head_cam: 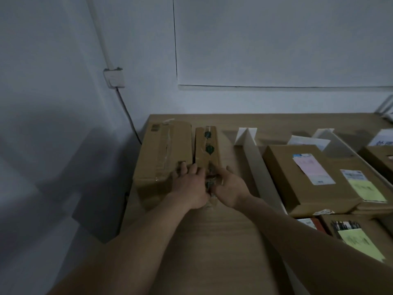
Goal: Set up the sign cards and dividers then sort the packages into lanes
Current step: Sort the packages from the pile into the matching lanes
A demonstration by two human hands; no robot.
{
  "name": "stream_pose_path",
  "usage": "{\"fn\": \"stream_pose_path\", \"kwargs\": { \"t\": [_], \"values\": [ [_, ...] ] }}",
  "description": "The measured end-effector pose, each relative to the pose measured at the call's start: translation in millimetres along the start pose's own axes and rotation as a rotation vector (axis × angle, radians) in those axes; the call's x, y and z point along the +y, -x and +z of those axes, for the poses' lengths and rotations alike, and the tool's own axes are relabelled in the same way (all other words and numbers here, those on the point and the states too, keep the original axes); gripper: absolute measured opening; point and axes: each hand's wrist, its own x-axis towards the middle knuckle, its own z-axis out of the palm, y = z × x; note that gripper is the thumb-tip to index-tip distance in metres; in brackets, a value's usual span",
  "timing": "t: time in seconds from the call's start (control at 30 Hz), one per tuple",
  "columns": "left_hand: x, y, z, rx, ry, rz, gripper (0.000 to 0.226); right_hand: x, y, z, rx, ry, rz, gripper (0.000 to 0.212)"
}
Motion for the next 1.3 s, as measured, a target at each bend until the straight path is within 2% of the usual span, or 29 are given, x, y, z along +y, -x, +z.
{"fn": "stream_pose_path", "kwargs": {
  "t": [0.1,0.23,0.33,0.4,0.5,0.6,0.67,0.73,0.87,0.97,1.03,1.23,1.3],
  "values": [
    [3.0,-2.7,5.7,0.047,-0.039,0.018,0.081,1.5,-2.6,7.0,0.006,-0.01,0.015,0.064],
    [13.2,-0.4,13.5,0.115,0.0,0.06,0.071,10.3,0.1,10.2,0.147,-0.063,0.024,0.052],
    [25.4,5.5,17.9,0.17,0.216,0.067,0.059,20.2,-1.9,7.0,0.269,-0.164,0.085,0.034],
    [37.7,11.1,19.2,0.209,0.44,0.073,0.059,26.4,-1.8,3.3,0.331,-0.231,0.148,0.033],
    [54.2,18.9,20.0,0.287,0.668,0.022,0.065,38.4,2.0,-2.9,0.342,-0.254,0.218,0.048],
    [63.3,25.0,29.3,0.276,0.853,-0.077,0.058,49.5,10.2,-8.0,0.284,-0.169,0.257,0.053],
    [67.4,30.7,37.2,0.248,0.949,-0.079,0.051,57.1,15.5,-8.7,0.246,-0.138,0.274,0.059],
    [71.5,40.1,41.6,0.22,1.022,-0.066,0.049,61.6,21.9,-8.9,0.211,-0.096,0.3,0.073],
    [83.2,60.7,44.4,0.156,1.173,-0.072,0.047,68.8,33.3,-5.8,0.129,0.035,0.332,0.119],
    [87.2,69.0,52.3,0.117,1.341,-0.147,0.041,72.3,42.9,-6.5,0.11,0.046,0.362,0.126],
    [83.7,72.6,59.8,0.15,1.347,-0.219,0.035,73.8,51.2,-7.0,0.116,0.031,0.365,0.12],
    [67.6,89.4,79.3,0.243,1.128,-0.393,0.018,75.2,88.8,-7.6,0.094,-0.035,0.35,0.099],
    [63.2,96.9,84.8,0.217,1.091,-0.461,0.018,74.9,101.0,-7.1,0.089,-0.06,0.358,0.092]
  ]
}}
